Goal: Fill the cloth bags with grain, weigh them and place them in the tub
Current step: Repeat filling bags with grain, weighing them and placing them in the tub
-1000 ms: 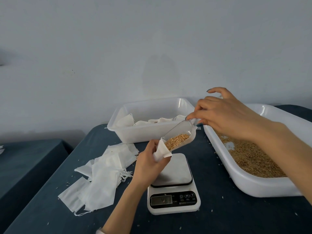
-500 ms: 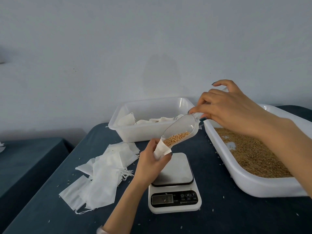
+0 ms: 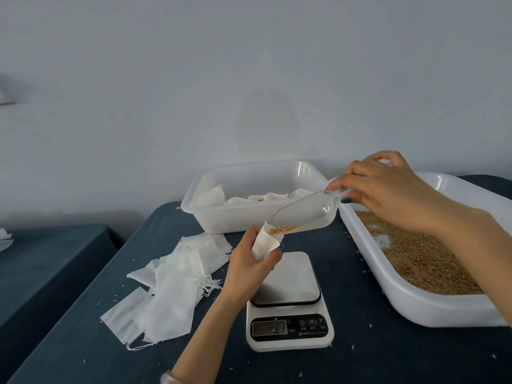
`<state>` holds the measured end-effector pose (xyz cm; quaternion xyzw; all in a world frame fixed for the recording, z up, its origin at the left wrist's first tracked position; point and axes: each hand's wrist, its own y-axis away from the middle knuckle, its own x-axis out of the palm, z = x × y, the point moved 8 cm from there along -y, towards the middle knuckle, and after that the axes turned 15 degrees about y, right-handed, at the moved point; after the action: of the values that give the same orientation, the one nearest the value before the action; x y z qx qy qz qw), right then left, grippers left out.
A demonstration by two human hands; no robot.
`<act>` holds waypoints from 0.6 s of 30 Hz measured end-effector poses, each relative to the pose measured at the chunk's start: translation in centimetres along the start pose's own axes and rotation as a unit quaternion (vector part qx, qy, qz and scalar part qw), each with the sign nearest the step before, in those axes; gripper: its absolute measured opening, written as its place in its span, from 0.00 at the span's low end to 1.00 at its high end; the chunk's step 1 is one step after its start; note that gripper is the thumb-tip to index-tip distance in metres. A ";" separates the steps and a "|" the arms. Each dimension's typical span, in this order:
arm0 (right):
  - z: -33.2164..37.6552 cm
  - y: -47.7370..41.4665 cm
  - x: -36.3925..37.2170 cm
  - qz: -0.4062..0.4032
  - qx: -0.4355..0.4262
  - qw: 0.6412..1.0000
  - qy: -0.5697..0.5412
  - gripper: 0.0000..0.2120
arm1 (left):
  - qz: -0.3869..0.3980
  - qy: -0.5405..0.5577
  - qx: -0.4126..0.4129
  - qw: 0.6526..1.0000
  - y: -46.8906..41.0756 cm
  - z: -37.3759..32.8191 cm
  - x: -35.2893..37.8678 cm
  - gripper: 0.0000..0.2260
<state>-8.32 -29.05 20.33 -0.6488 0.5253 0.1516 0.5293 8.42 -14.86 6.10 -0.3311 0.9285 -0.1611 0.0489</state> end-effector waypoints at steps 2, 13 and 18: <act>-0.2 0.9 1.9 0.068 0.025 0.995 -0.068 0.15 | 0.026 0.029 -0.002 0.999 0.2 -0.3 0.4 0.09; -2.0 5.1 7.6 0.172 0.241 0.875 -0.384 0.13 | 0.051 0.048 -0.011 0.997 0.0 -1.2 0.5 0.11; -5.4 7.2 8.6 0.187 0.377 0.861 -0.286 0.11 | 0.057 -0.122 0.064 0.989 -1.3 -3.4 0.0 0.12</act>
<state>-12.90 -37.35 12.16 -0.2168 0.4792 0.2173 0.8223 8.55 -14.86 9.69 -0.2909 0.9208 -0.1758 0.1916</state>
